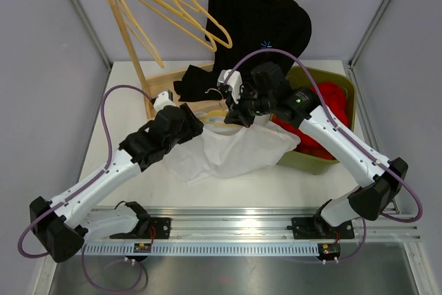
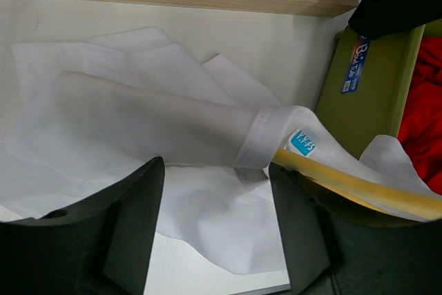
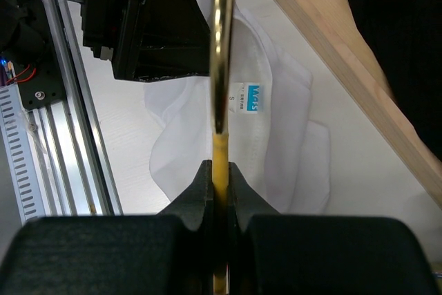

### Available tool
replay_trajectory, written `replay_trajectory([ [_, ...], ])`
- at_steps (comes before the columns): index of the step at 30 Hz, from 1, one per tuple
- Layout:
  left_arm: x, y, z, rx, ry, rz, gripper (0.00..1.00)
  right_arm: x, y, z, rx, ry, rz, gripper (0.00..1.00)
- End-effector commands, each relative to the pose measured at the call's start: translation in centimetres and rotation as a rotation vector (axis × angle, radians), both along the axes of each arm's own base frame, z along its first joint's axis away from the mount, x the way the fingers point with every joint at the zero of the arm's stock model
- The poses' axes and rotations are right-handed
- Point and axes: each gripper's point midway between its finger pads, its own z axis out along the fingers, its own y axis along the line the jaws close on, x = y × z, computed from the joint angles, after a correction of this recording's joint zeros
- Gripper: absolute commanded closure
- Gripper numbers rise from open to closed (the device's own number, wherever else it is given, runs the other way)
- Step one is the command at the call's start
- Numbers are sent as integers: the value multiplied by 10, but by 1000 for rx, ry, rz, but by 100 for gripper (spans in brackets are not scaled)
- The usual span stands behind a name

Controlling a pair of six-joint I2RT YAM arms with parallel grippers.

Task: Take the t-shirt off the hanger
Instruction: Remove the tshirt from the hanger

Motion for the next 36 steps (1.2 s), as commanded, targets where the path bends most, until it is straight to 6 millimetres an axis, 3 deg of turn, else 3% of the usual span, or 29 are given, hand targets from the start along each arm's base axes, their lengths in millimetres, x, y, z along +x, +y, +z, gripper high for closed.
replay_trajectory([
  [1, 12, 1, 3, -21, -38, 37, 39, -9, 4, 30, 85, -42, 29, 100],
  [7, 13, 15, -2, 29, -55, 77, 63, -6, 1, 26, 70, -52, 19, 100],
  [10, 12, 23, 4, 53, -80, 91, 82, -3, -2, 23, 54, -71, 6, 100],
  [16, 5, 42, 13, 118, -136, 93, 93, 16, -20, 20, -16, -151, -53, 100],
  [18, 1, 55, 14, 156, -141, 114, 97, 13, -30, 18, -42, -157, -23, 100],
  [22, -3, 76, 5, 182, -129, 150, 100, 2, -50, 16, -91, -216, 61, 100],
  [23, -3, 84, -4, 192, -114, 168, 100, -3, -54, 13, -101, -209, 77, 100],
  [29, -1, 108, -12, 199, -100, 211, 100, -25, -71, -9, -127, -156, 161, 100],
  [36, -3, 122, -20, 212, -87, 202, 100, -28, -89, -26, -123, -122, 147, 100],
])
